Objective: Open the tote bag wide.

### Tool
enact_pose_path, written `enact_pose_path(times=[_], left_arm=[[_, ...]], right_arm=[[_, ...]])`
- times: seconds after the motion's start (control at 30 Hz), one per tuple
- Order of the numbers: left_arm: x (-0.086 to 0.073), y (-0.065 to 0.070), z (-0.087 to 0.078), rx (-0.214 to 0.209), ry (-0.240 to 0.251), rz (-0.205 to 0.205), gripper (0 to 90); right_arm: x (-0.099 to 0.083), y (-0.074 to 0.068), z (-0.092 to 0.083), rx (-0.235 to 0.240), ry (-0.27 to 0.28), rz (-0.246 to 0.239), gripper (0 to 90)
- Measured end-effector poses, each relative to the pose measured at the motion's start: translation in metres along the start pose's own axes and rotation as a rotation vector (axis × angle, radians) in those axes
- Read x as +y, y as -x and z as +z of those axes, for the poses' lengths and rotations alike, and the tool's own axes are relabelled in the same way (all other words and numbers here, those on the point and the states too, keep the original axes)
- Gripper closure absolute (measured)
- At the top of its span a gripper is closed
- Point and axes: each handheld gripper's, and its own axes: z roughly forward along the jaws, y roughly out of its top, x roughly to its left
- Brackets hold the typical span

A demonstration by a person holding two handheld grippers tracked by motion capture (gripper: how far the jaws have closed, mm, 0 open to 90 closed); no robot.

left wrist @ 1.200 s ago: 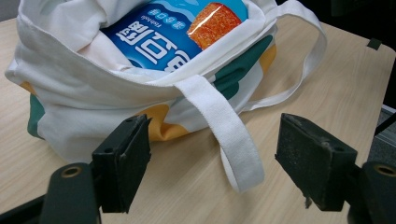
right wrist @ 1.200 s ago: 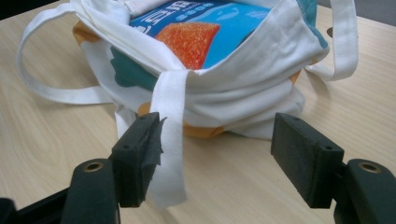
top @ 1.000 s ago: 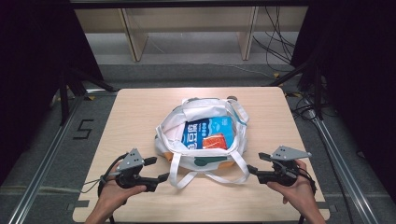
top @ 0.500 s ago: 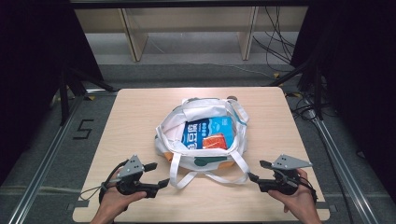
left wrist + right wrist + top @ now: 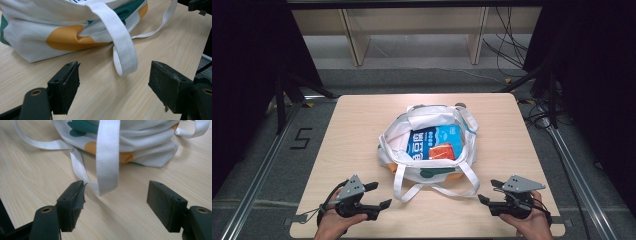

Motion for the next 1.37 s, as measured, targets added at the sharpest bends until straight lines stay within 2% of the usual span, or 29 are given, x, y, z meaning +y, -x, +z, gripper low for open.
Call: enact_pose_path(times=[0.03,0.07,0.1,0.13,0.17,0.2,0.23,0.27,0.3,0.33,0.37,0.4,0.47,0.5,0.57,0.63,0.7,0.73,0.8,0.83,0.87,1.1,1.13,1.2,1.23,1.27,1.37], left_arm=[[-0.001,0.000,-0.001,0.002,-0.004,-0.002,23.8],[-0.002,0.000,-0.001,0.008,-0.005,-0.001,23.8],[-0.004,0.000,-0.002,0.010,-0.006,0.001,23.8],[-0.004,0.000,-0.003,0.010,-0.009,0.012,23.6],[-0.005,-0.001,-0.003,0.010,-0.009,0.020,23.6],[-0.006,0.000,-0.003,0.013,-0.007,0.015,23.6],[-0.008,0.001,-0.003,0.014,-0.006,0.014,23.5],[-0.009,0.002,-0.003,0.019,-0.002,-0.007,23.5],[-0.010,0.001,-0.004,0.032,-0.020,0.020,23.4],[-0.010,0.002,-0.004,0.025,-0.008,0.008,23.4],[-0.011,0.001,-0.004,0.024,-0.005,0.025,23.3],[-0.012,0.001,-0.004,0.024,-0.004,0.024,23.2],[-0.013,0.002,-0.004,0.023,-0.008,0.023,23.2],[-0.014,0.001,-0.004,0.032,-0.018,0.033,23.1],[-0.015,0.004,-0.003,0.026,-0.014,0.002,23.1],[-0.015,0.003,-0.004,0.027,-0.018,0.029,23.0],[-0.015,0.003,-0.004,0.027,-0.018,0.026,23.0],[-0.016,0.003,-0.002,0.020,-0.003,0.012,23.0],[-0.016,0.003,-0.002,0.018,-0.009,0.014,22.9],[-0.016,0.002,-0.003,0.019,-0.016,0.030,22.9],[-0.016,0.003,-0.003,0.020,-0.015,0.017,22.9],[-0.016,0.004,-0.001,0.021,-0.014,0.014,22.7],[-0.017,0.005,-0.001,0.023,-0.013,-0.009,22.7],[-0.017,0.004,-0.001,0.025,-0.019,-0.002,22.7],[-0.016,0.002,-0.001,0.025,-0.023,0.020,22.7],[-0.017,0.003,-0.001,0.022,-0.022,-0.003,22.7],[-0.017,0.003,0.000,0.022,-0.015,-0.003,22.7]], right_arm=[[-0.001,0.002,0.001,0.012,0.005,-0.026,30.9],[-0.003,-0.001,0.000,0.002,-0.013,0.020,30.6],[-0.004,0.002,0.001,-0.008,0.000,-0.021,30.4],[-0.006,-0.001,0.001,0.008,-0.012,0.012,30.4],[-0.007,0.000,0.002,0.010,-0.020,-0.013,30.4],[-0.009,0.000,0.002,-0.001,-0.013,-0.019,30.4],[-0.010,-0.003,0.001,0.003,-0.026,0.006,30.3],[-0.012,-0.001,0.001,-0.008,-0.022,-0.020,30.0],[-0.013,-0.001,0.000,-0.014,-0.019,-0.023,29.9],[-0.015,-0.004,-0.001,-0.006,-0.027,0.017,29.9],[-0.016,-0.002,0.000,-0.006,-0.019,-0.010,29.8],[-0.019,-0.002,0.001,0.015,-0.024,-0.011,29.7],[-0.022,-0.006,0.000,0.005,-0.030,0.012,29.7],[-0.023,-0.004,0.001,0.004,-0.027,-0.031,29.7],[-0.024,-0.007,0.000,-0.004,-0.048,-0.012,29.7],[-0.025,-0.006,0.001,-0.004,-0.037,-0.037,29.7],[-0.025,-0.006,0.001,0.007,-0.041,-0.035,29.6],[-0.025,-0.007,0.001,0.005,-0.043,-0.028,29.6],[-0.025,-0.006,0.002,0.009,-0.043,-0.036,29.5],[-0.025,-0.006,0.001,-0.001,-0.046,-0.036,29.5],[-0.025,-0.006,0.001,-0.005,-0.047,-0.036,29.5],[-0.025,-0.006,0.002,0.010,-0.051,-0.031,29.5],[-0.025,-0.006,0.002,0.013,-0.052,-0.028,29.5],[-0.025,-0.005,0.002,0.012,-0.051,-0.032,29.5],[-0.025,-0.005,0.003,0.009,-0.047,-0.036,29.5],[-0.026,-0.005,0.002,0.008,-0.048,-0.036,29.5],[-0.026,-0.005,0.002,0.007,-0.046,-0.019,29.5]])
